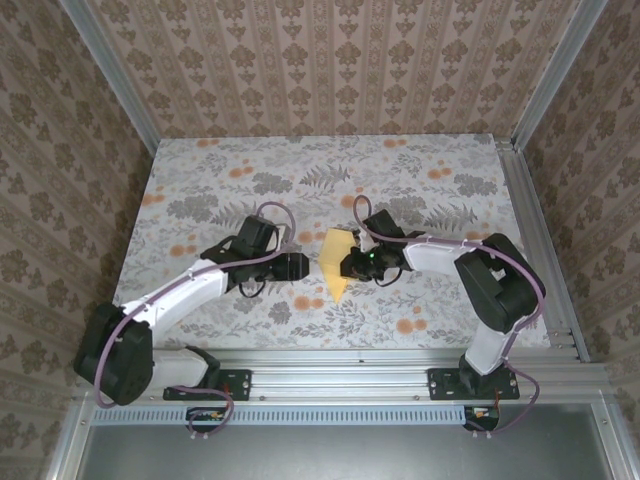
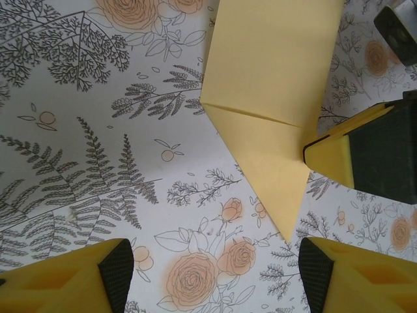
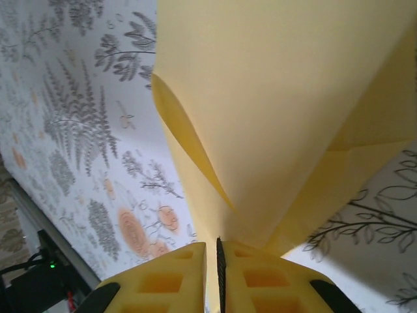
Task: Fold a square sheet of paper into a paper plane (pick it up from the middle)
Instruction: Fold the wing for the fifth time at the center of the table.
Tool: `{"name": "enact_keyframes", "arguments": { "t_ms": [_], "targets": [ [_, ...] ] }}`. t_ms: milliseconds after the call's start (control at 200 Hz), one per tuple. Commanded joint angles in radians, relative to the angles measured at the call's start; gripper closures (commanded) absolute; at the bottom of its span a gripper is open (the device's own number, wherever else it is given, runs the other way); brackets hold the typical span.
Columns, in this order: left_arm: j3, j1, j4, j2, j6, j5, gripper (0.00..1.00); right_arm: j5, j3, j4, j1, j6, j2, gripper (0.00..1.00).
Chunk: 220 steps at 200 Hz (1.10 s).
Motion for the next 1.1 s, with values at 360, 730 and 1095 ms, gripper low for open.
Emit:
{"name": "enact_keyframes", "arguments": {
  "t_ms": [360,730,1095],
  "targets": [
    [-0.034,-0.063,0.197,0.104,-0.156,0.015,0.3,-0.011,-0.116,0.115,-0.063,-0.005,0.034,0.95],
    [-0.039,-0.144,0.418,0.259,-0.303,-0.045,0.34,-0.077,-0.207,0.252,-0.116,0.034,0.059,1.0],
    [-0.002,-0.161,0.562,0.386,-0.359,-0.097,0.53,-0.095,-0.221,0.261,-0.134,0.023,0.063,1.0]
  ]
}}
